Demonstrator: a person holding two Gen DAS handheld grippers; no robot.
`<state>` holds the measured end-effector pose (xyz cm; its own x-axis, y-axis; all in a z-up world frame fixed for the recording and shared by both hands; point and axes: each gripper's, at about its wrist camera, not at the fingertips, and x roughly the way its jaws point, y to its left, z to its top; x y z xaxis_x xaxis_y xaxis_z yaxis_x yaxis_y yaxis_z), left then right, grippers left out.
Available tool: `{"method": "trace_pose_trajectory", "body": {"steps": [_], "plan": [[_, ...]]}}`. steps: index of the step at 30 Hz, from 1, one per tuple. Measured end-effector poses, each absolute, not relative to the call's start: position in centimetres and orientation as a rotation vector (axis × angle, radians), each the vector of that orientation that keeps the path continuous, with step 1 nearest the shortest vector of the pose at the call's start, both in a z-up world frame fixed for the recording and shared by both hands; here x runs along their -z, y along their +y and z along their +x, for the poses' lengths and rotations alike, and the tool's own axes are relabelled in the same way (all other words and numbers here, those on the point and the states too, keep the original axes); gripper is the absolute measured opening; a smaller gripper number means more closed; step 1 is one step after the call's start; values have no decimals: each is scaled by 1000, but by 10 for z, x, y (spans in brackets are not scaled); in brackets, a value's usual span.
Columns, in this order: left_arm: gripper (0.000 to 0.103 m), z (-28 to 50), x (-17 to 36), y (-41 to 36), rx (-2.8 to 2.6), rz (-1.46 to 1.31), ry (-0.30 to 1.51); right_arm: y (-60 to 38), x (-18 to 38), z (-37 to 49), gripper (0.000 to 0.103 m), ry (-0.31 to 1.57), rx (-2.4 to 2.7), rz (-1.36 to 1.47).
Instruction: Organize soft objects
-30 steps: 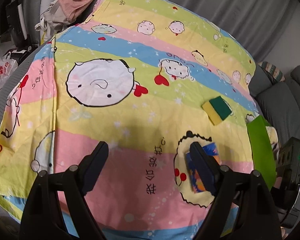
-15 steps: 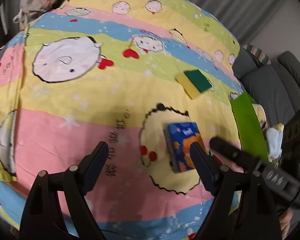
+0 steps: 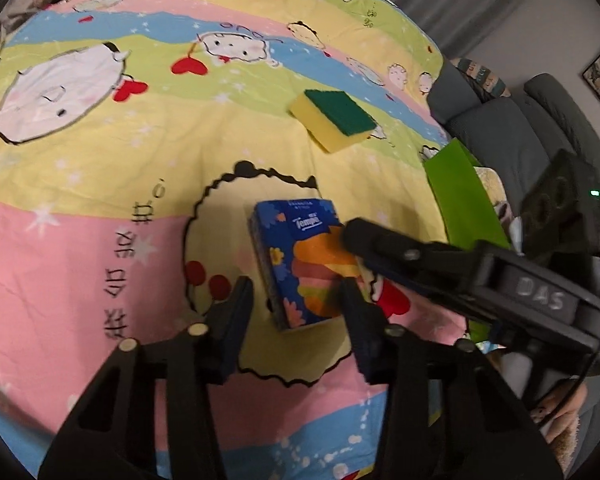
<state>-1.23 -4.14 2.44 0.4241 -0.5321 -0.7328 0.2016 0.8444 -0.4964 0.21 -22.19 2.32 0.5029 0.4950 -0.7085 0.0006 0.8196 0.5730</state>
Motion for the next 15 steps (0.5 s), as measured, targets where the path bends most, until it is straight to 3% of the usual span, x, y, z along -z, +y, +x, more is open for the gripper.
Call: {"method": "trace_pose_trajectory", "body": {"steps": [4, 6, 15], "plan": [[35, -13, -26, -45, 492, -346, 1012, -217, -11, 9, 49, 1049, -325, 581], [33, -14, -29, -46, 505, -343, 1001, -216, -9, 10, 42, 1045, -335, 590], [33, -30, -64, -67, 563, -275, 893, -220, -33, -6, 42, 970, -319, 567]]}}
